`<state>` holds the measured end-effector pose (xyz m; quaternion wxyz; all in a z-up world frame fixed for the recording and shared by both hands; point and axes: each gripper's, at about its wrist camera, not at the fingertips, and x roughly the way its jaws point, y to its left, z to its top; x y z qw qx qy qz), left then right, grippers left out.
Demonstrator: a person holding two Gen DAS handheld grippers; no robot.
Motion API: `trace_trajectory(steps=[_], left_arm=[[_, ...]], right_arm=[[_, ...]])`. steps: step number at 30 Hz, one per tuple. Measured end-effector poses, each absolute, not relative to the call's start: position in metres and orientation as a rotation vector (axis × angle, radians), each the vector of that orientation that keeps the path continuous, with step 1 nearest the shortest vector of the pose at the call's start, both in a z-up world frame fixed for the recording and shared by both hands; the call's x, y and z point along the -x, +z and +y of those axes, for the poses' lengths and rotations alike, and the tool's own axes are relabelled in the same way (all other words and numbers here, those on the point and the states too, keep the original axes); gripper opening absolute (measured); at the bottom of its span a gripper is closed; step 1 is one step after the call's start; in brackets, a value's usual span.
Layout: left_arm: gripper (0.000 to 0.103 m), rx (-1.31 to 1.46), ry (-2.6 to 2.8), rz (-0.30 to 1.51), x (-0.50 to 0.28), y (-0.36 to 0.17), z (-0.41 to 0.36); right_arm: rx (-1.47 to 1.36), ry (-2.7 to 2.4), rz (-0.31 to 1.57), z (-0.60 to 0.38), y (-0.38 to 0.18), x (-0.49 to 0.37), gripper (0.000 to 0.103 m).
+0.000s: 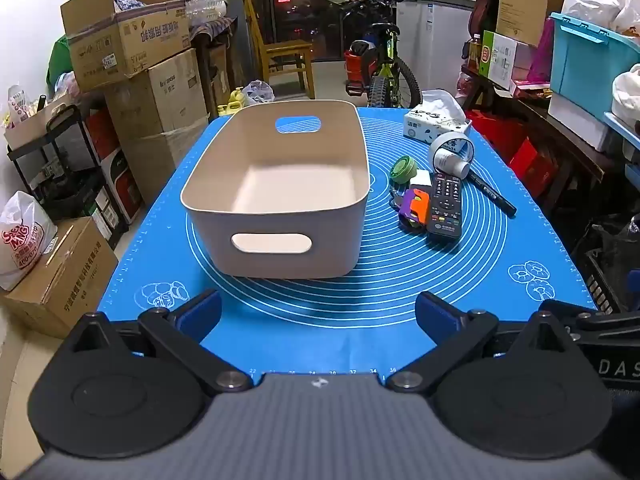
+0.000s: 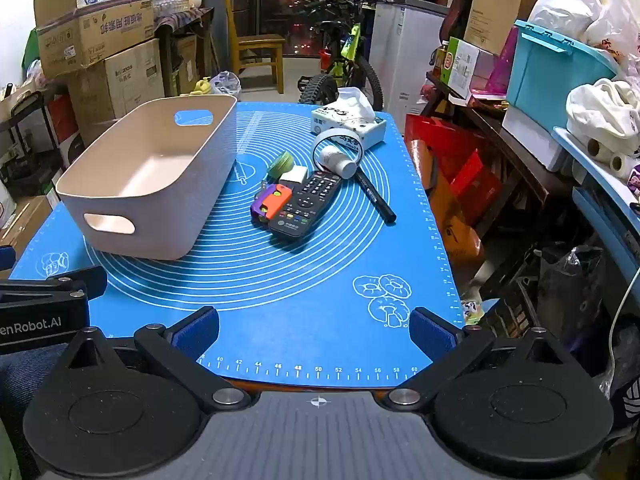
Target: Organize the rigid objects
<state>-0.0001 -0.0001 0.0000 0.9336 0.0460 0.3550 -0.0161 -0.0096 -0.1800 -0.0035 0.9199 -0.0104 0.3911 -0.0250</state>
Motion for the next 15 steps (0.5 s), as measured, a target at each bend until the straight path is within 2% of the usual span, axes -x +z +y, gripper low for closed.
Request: trace_trajectory(steps=[15], left_arm=[[0.102,-0.095,-0.035,0.734,-0.0002,-0.0001,-0.0003]], right_arm=[[0.014,-0.049,0.805,-0.1835,-0.0046,0.0091,0.101]])
